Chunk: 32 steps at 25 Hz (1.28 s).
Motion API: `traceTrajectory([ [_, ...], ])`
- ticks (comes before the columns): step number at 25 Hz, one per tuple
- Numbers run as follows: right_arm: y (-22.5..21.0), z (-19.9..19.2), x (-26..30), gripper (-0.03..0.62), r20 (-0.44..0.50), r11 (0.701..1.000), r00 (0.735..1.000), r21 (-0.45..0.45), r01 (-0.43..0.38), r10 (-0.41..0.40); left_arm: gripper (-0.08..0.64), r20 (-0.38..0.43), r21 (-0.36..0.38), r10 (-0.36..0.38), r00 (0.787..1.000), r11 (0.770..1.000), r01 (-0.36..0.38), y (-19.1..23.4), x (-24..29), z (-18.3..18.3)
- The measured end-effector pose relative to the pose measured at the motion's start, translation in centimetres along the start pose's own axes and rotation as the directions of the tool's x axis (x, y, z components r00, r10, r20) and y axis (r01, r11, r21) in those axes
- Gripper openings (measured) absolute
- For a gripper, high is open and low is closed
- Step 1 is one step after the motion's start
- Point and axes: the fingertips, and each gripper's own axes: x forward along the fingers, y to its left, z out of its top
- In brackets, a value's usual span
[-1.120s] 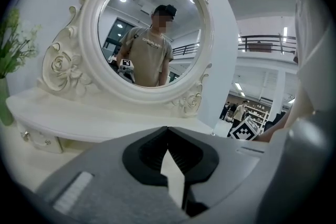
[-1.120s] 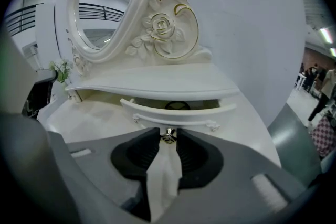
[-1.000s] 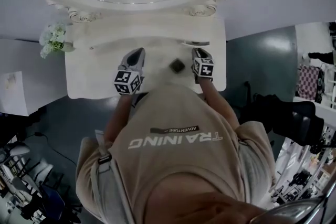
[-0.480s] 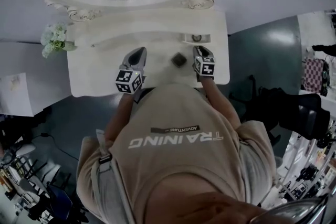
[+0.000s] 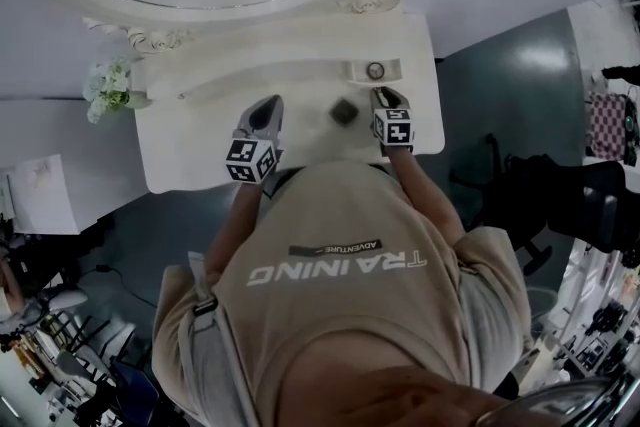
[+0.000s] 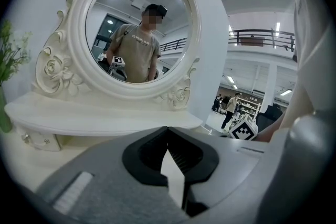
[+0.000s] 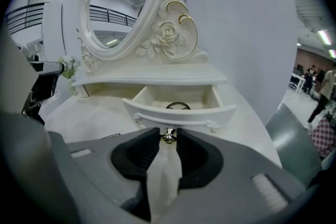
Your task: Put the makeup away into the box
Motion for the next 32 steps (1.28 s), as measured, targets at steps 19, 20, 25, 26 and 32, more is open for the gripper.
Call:
traceTrajectory([
  [19,1.3,0.1,-2.8,0.211,0.030,0.979,0.998,-0.195,-0.055,0.062,0.000,-0.019,-0.010,-0.024,1.000,1.000,0.024,-0.3,0.9,-1.0],
  [20,1.7,0.0,-3.2,0.230,0.028,0.975,0.996,-0.210,-0.075,0.083,0.000,-0.020,-0.013,-0.024,1.000,1.000,0.024,-0.2,1.0,-1.1],
  [25,5.2,-0.4,-4.8,0.287,-0.043,0.932,0.976,-0.289,-0.216,0.213,0.000,-0.021,-0.031,-0.027,0.999,0.999,0.027,0.2,1.6,-1.5],
  [26,6.0,-0.8,-4.5,0.309,-0.068,0.918,0.968,-0.309,-0.250,0.240,0.000,-0.022,-0.035,-0.029,0.999,0.999,0.028,0.2,1.8,-1.7],
  [32,9.8,-3.1,-2.2,0.378,-0.217,0.834,0.919,-0.389,-0.391,0.330,0.000,-0.025,-0.052,-0.033,0.999,0.998,0.032,0.2,2.4,-2.3],
])
